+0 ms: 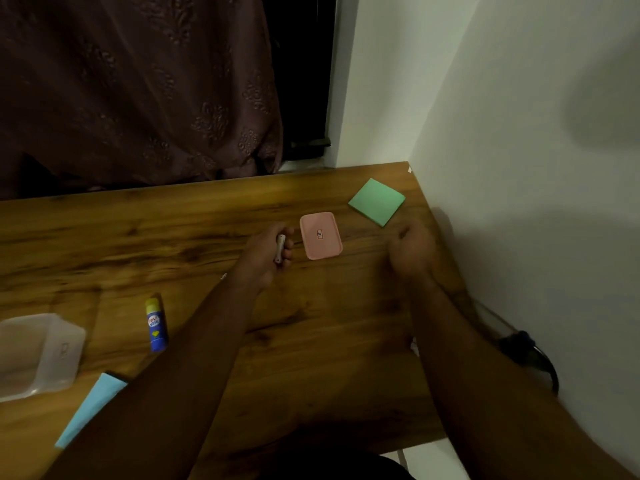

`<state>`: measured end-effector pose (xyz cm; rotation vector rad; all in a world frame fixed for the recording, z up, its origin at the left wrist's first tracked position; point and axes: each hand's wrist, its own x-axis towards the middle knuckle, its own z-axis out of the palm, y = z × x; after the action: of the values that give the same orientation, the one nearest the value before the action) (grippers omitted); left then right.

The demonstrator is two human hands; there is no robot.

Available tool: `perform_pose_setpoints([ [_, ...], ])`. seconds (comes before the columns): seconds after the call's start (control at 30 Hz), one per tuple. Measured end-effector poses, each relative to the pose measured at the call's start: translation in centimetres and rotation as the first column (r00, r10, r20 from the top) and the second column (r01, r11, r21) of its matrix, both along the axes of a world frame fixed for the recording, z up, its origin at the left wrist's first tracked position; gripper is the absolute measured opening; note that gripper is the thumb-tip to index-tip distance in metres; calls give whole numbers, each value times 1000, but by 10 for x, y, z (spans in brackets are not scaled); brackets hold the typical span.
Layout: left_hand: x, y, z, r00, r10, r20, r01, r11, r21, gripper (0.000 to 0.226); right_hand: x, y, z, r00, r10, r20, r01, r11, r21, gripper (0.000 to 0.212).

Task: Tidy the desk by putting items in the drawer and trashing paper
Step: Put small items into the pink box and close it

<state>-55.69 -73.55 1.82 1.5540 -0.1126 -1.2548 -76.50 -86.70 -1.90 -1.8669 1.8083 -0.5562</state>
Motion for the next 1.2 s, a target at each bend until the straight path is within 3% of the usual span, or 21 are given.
perform_pose_setpoints([
  [0.03,1,4,2,1000,3,-6,-3,1000,-6,20,6,14,4,995,26,98,-27,1000,4,7],
  [0.17,12,27,12,999,28,-21,-29,999,-20,24,50,60,24,903,17,430,-75,990,117,35],
  [0.27,31,59,23,997,79,-22,-80,996,-50,26,91,95,39,835,76,546,-198,966,168,26],
  [0.53,98,164,45,982,184,-41,-187,973,-135,24,194,202,69,677,203,708,-464,864,196,21],
  [0.83,166,281,58,963,268,-5,-266,956,-124,21,268,306,74,586,222,779,-616,746,251,20],
  [0.93,184,307,59,964,258,71,-249,961,-119,22,278,325,75,589,241,772,-631,734,252,19],
  [1.0,192,318,60,957,207,203,-192,977,-90,23,282,333,77,585,250,772,-639,728,249,20],
  [1.07,196,325,57,921,86,379,-80,996,-31,22,286,338,80,581,266,769,-651,719,243,21],
  [1.13,199,328,53,816,-95,570,69,995,67,20,291,339,81,580,280,765,-660,713,239,21],
  [1.2,200,329,51,538,-361,762,209,932,295,17,294,339,80,577,294,762,-669,706,233,23],
])
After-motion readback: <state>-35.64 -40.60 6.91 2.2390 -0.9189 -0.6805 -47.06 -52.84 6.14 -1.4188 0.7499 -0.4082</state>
